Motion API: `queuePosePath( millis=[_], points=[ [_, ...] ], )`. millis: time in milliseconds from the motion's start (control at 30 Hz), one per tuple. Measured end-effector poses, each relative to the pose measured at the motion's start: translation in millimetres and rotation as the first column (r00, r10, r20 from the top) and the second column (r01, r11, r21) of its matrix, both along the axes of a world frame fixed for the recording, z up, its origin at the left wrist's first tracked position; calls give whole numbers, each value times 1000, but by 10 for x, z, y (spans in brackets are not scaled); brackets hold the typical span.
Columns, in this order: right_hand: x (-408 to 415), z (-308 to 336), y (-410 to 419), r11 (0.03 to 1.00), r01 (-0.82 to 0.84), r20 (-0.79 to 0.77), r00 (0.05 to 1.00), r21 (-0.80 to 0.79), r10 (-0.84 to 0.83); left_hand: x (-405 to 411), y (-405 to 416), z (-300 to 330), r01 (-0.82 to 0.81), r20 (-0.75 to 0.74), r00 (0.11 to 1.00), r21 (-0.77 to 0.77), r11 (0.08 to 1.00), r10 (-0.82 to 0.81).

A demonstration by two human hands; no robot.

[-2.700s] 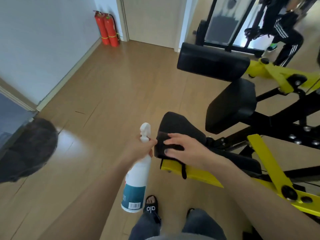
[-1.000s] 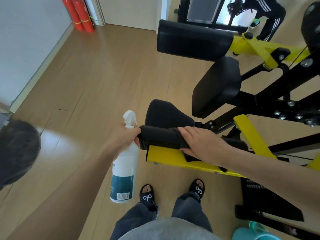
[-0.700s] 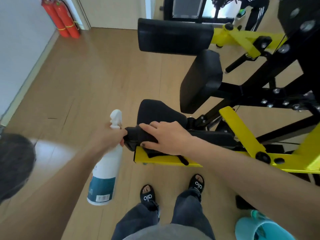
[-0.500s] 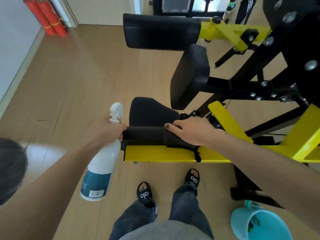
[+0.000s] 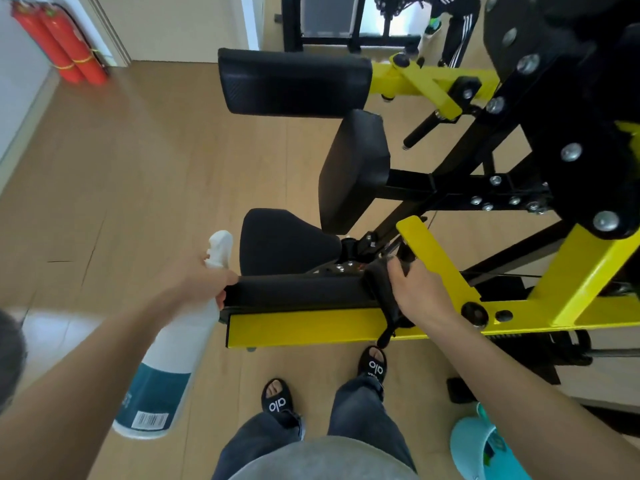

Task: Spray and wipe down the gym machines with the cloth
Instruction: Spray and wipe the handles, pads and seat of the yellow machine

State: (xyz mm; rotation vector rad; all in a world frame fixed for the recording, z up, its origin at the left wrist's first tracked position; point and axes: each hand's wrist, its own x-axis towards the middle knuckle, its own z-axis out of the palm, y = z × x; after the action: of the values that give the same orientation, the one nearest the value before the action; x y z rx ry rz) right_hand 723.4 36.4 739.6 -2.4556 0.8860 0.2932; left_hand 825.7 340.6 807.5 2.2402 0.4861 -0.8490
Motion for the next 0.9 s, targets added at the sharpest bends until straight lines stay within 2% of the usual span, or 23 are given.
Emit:
queuePosePath(
  millis=[200, 333, 400, 500, 567, 667, 767, 833, 900],
  points=[
    [166, 31, -9, 1000, 4, -166, 986, 9, -2, 69, 1, 38, -8, -90, 996, -20, 1000, 6],
    [495, 117, -82, 990, -24, -401, 913, 138, 78, 124, -46, 48, -5, -142, 990, -22, 1000, 2],
    [624, 89, -120, 970, -36, -443, 885, 241, 143, 142, -39, 53, 5, -166, 986, -27, 1000, -9],
    [731, 94, -115, 954, -26, -508, 842, 298, 182, 137, -18, 88, -19, -173, 985, -53, 998, 10],
    [811, 65, -91, 946, -89, -538, 804, 312, 253, 127, -45, 111, -27, -177, 984, -38, 999, 20],
    [938, 100, 259, 885, -242, -499, 752, 399, 430, 113, -117, 129, -35, -188, 982, -37, 999, 27],
    [1091, 184, 1023, 730, -465, -359, 656, 501, 664, 121, -46, 91, -79, -190, 980, -100, 992, 59],
    [1159, 207, 1478, 644, -588, -296, 582, 489, 757, 102, 62, 67, -105, -178, 981, -140, 985, 79],
    [1203, 156, 1680, 628, -638, -274, 571, 446, 774, 78, 162, 63, -138, -176, 979, -178, 974, 106]
  ],
)
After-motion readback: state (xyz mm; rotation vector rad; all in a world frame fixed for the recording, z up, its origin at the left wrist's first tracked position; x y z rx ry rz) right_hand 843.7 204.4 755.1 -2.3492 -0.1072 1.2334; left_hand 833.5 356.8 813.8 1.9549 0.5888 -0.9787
